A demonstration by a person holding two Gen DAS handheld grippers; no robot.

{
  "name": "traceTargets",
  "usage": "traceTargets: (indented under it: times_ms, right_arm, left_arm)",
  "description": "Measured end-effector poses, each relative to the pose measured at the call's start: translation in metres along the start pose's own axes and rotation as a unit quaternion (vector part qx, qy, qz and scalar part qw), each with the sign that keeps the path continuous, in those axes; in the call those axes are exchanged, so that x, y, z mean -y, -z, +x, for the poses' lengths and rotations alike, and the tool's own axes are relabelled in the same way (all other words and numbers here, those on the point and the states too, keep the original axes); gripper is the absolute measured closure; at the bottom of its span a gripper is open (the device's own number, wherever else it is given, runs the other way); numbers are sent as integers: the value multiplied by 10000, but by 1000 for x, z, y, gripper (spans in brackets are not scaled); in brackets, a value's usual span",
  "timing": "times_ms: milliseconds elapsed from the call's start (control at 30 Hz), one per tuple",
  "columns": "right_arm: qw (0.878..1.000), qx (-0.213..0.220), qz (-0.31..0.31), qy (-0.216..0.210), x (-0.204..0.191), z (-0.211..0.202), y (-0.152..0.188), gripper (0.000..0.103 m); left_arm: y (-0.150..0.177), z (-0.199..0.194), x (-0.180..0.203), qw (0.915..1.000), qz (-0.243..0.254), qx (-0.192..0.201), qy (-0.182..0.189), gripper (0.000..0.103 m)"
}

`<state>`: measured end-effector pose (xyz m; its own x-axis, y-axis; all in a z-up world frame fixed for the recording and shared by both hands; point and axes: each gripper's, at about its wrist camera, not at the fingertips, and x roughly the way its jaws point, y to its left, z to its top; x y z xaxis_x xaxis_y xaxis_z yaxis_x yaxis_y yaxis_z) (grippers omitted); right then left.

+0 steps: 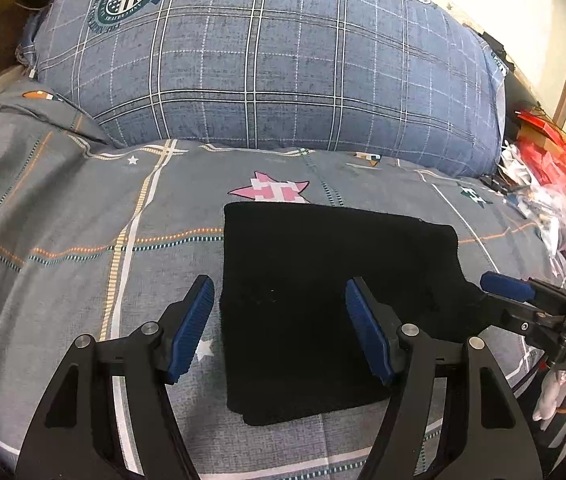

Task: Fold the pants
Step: 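Open both grippers and press the folded garment flat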

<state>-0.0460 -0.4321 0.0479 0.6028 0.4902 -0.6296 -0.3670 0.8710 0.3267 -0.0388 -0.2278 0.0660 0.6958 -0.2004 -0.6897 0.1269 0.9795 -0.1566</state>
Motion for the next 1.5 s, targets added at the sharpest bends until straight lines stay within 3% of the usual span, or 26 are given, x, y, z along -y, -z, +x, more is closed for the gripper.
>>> traceTargets:
  times_ms: [233,1233,1367,1500]
  right_arm:
    - [9997,-90,229,65,12,5,5,34]
    - [9998,-115,72,123,7,8,-2,31]
    - [9997,-123,128,141,9,9,-2,22]
    - [9996,-146,191,144,14,12,-1,22]
  left_arm:
    - [2,4,-3,9999,-26,-74,-80,35]
    - [1,3,-21,9994,-250,-93,-241,35]
    - [1,4,-23,9992,-289,-121,-238,35]
    - [1,5,-26,9990,-368,-142,-203,34]
